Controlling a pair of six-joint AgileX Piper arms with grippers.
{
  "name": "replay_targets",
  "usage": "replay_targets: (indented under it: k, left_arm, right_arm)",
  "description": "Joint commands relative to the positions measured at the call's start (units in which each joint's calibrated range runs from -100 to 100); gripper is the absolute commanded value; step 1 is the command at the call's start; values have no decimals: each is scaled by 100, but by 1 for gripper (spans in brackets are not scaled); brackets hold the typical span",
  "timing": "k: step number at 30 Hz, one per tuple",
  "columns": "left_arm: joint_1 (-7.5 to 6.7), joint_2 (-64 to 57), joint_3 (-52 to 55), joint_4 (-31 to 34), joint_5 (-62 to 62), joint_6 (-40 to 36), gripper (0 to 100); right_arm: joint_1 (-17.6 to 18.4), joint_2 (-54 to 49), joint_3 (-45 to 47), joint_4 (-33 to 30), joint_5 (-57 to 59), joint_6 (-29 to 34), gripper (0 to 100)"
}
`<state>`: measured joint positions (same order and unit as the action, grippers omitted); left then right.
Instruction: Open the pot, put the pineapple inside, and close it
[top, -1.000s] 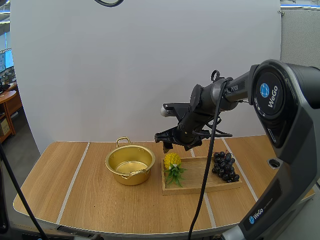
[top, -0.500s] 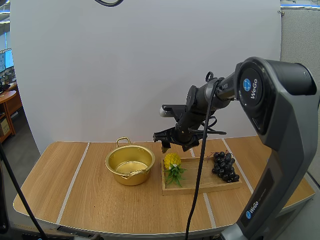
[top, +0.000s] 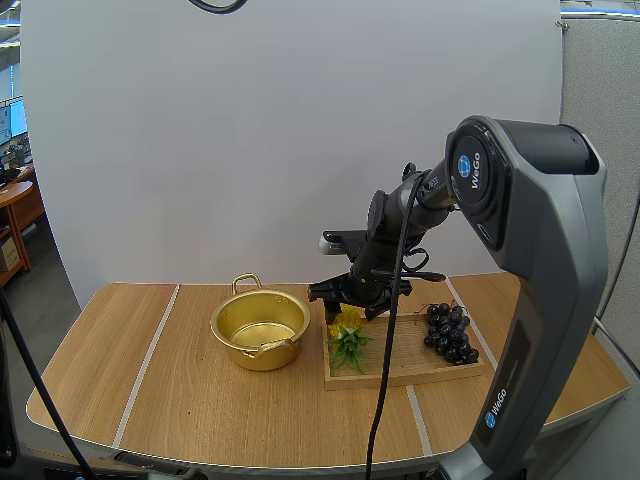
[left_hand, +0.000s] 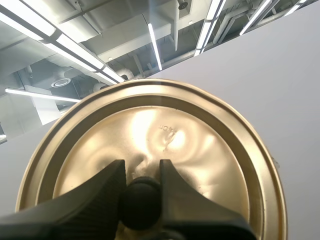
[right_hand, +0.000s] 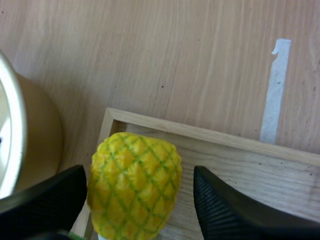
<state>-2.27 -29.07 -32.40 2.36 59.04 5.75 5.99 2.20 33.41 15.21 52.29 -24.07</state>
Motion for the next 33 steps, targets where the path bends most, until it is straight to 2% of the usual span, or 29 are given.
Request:
replay_targets:
  k: [1,14,15,17,18,19,20,27,33]
  left_arm:
    - [-11,-20,-40,-5,-145,-59,0]
    - [-11,-20,-40,-5,-145,-59,0]
    - [-11,-20,-40,-5,-145,-59,0]
    - [-11,-20,-40,-5,-145,-59,0]
    - [-11,-20,-40,-5,-145,-59,0]
    - [-11,-20,-40,-5,-145,-59,0]
    - [-11,-20,-40,-5,-145,-59,0]
    - [-11,-20,-40,-5,-145,-59,0]
    - [-11,-20,-40,-5,-145,-59,0]
  right_arm:
    - [2,119,-39,-60,-99,20,100]
    - [2,252,-39,-61,-276,61,100]
    - [2,252,-39,-61,-276,61,98]
    - [2,252,-39,-61,-276,39,60]
    - [2,252,-39,-61,-276,30,29]
    - [2,252,-39,-61,-276,30,8]
    - [2,252,-39,-61,-276,30,0]
    - [2,-92,-39,-72,-276,-83,0]
    - [12,-1008,-39,-94,-276,-145,0]
